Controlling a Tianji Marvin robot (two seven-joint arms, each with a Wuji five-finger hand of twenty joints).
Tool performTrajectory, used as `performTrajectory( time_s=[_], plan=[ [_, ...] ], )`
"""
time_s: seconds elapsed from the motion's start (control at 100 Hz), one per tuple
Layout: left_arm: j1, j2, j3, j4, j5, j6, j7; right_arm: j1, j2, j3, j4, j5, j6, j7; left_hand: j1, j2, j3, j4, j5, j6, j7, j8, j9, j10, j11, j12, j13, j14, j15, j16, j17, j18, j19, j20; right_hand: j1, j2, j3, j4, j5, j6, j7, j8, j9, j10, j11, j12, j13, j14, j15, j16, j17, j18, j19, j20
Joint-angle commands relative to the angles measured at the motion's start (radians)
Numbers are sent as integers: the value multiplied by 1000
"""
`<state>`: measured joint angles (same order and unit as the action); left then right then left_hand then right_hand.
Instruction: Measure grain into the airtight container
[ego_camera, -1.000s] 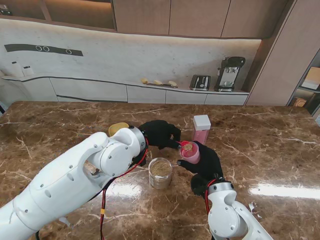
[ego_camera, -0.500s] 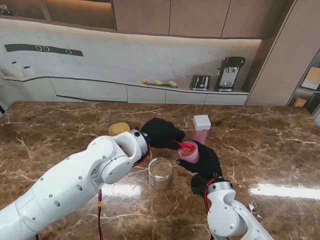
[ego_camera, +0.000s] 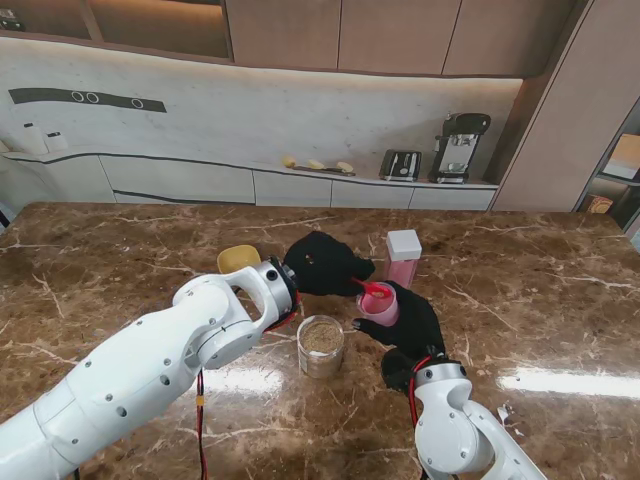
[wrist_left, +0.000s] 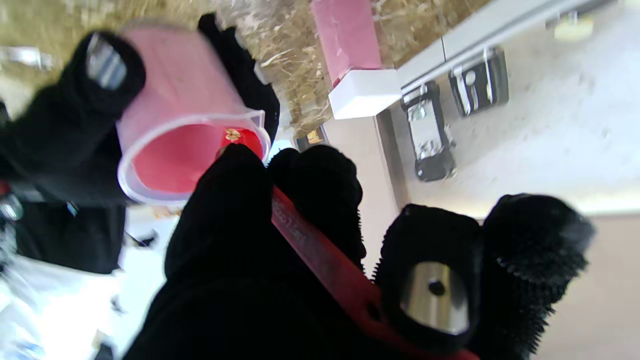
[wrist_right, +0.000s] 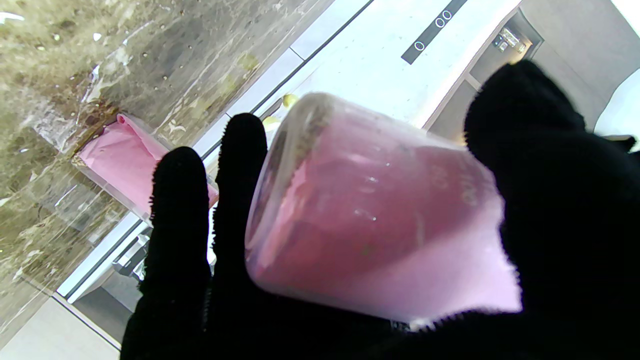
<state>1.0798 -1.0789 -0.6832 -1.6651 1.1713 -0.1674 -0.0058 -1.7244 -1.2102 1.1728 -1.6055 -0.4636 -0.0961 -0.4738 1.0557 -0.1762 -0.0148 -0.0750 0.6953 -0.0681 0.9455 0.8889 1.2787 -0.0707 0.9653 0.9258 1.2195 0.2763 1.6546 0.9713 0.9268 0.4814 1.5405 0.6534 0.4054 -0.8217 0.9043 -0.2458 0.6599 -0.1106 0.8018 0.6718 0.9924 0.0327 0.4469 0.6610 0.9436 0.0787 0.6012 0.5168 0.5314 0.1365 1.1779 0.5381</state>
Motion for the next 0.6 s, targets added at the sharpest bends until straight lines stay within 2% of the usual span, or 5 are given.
performTrajectory(
  time_s=[0.0, 0.06, 0.41, 0.52, 0.59],
  plan=[
    [-14, 11, 8, 5, 4, -12, 16, -10, -3, 0, 2, 3, 7, 13, 5, 32, 7, 19, -17, -49, 31, -4, 81, -64, 31, 12, 46, -27, 110, -8, 33, -18, 74, -11, 112, 172, 175, -7, 59, -102, 82, 1, 47, -60, 27, 16, 18, -32, 15, 2, 0, -14, 26, -19],
    [-15, 12, 13, 15, 21, -20, 48, -10, -3, 0, 1, 3, 7, 14, 3, 30, 7, 19, -14, -53, 31, -6, 81, -67, 32, 12, 47, -30, 110, -9, 37, -20, 73, -13, 112, 173, 175, -7, 59, -101, 83, 1, 46, -61, 26, 15, 18, -31, 15, 2, 0, -14, 26, -19],
    [28, 12, -42, 5, -1, -23, 52, -11, -3, 2, 0, 4, 10, 14, 0, 23, 11, 21, -11, -60, 32, -9, 81, -63, 35, 13, 46, -22, 110, -11, 38, -20, 73, -17, 112, 172, 175, -7, 60, -103, 83, 2, 48, -61, 26, 15, 19, -31, 15, 2, 0, -14, 26, -20],
    [32, 16, -46, 9, 10, -57, 71, -10, -4, 2, -1, 7, 12, 14, 0, 21, 12, 21, -9, -61, 32, -9, 81, -61, 36, 13, 46, -19, 110, -11, 36, -18, 72, -18, 112, 173, 174, -7, 60, -102, 83, 2, 46, -61, 26, 15, 18, -31, 15, 2, 0, -15, 26, -20],
    [28, 19, -39, 13, 17, -75, 66, -9, -4, 0, -1, 7, 12, 15, -6, 23, 12, 20, -11, -71, 30, -7, 80, -73, 35, 13, 46, -26, 109, -12, 35, -22, 71, -20, 112, 173, 174, -7, 60, -101, 83, 1, 47, -61, 26, 15, 19, -31, 15, 2, 0, -15, 26, -20]
  ],
)
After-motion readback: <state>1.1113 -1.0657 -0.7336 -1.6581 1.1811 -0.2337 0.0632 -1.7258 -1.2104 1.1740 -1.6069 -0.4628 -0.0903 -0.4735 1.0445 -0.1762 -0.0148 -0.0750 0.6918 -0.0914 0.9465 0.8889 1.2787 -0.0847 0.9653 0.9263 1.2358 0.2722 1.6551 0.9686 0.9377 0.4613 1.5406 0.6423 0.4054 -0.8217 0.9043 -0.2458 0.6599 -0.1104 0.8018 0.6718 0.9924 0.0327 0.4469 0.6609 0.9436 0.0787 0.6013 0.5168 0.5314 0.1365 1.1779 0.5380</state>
